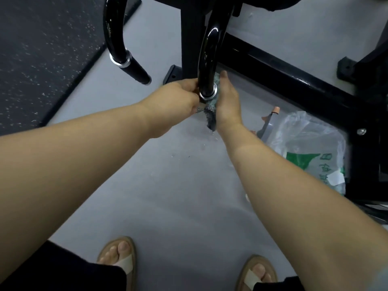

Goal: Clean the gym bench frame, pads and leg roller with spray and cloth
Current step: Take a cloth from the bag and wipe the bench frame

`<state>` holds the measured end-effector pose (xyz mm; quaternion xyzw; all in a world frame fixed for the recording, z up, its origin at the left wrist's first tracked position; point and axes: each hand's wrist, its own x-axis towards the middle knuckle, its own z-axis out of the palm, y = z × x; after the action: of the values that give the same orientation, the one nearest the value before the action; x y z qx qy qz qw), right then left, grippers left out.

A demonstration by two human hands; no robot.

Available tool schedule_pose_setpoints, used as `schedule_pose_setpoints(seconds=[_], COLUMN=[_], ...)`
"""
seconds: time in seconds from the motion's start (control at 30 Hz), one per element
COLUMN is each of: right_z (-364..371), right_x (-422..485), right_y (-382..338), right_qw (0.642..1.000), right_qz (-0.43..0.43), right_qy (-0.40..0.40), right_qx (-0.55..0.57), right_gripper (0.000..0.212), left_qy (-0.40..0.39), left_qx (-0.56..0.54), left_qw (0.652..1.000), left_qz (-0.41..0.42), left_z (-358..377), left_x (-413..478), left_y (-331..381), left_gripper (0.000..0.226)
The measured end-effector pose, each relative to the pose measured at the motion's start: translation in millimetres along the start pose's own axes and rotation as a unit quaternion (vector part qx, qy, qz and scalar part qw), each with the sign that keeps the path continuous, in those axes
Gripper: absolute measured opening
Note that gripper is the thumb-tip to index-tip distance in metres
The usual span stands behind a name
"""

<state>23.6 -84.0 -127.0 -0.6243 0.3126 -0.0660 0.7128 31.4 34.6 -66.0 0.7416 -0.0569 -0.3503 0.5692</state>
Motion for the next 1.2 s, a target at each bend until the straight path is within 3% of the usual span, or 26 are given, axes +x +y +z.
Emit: schedule_pose_setpoints(seconds=[0.1, 0.2, 0.33, 0.63, 0.83, 1.0, 1.1, 1.2], right_z=[-5, -6, -1, 8, 16, 12, 11, 14], right_x=[13, 8, 4, 9, -3, 20, 23, 14], right_y=[-1, -16, -14, 0, -3, 18, 23, 8], right_qw=[0.998, 0.997, 0.994, 0.998, 0.986, 0.989, 0.990, 0.987], right_qz=[0.003, -0.032, -0.075, -0.020, -0.144, -0.013, 0.058, 0.057], right_qy=[-0.031, -0.063, -0.083, 0.022, 0.006, 0.103, 0.096, 0.069], right_qx=[-0.048, -0.037, 0.021, 0.062, 0.080, 0.102, 0.089, 0.130], right_gripper=[0.037, 0.026, 0.039, 0.022, 0.029, 0.028, 0.029, 0.028], left_qy=[0.027, 0.063, 0.075, 0.076, 0.079, 0.026, 0.010, 0.015], left_qx=[0.003, -0.005, 0.008, 0.034, 0.022, 0.035, 0.043, 0.053], left_qw=[1.000, 0.998, 0.997, 0.996, 0.996, 0.999, 0.999, 0.998], left_qz=[0.012, 0.023, 0.034, 0.043, 0.032, 0.020, 0.018, 0.022], left_z=[3, -2, -10, -12, -14, -18, -22, -22], left_x=[1, 3, 3, -3, 0, -6, -6, -5], left_y=[0, -2, -5, -7, -5, -6, -5, -4], left_gripper=[0.034, 0.036, 0.041, 0.043, 0.040, 0.042, 0.044, 0.044])
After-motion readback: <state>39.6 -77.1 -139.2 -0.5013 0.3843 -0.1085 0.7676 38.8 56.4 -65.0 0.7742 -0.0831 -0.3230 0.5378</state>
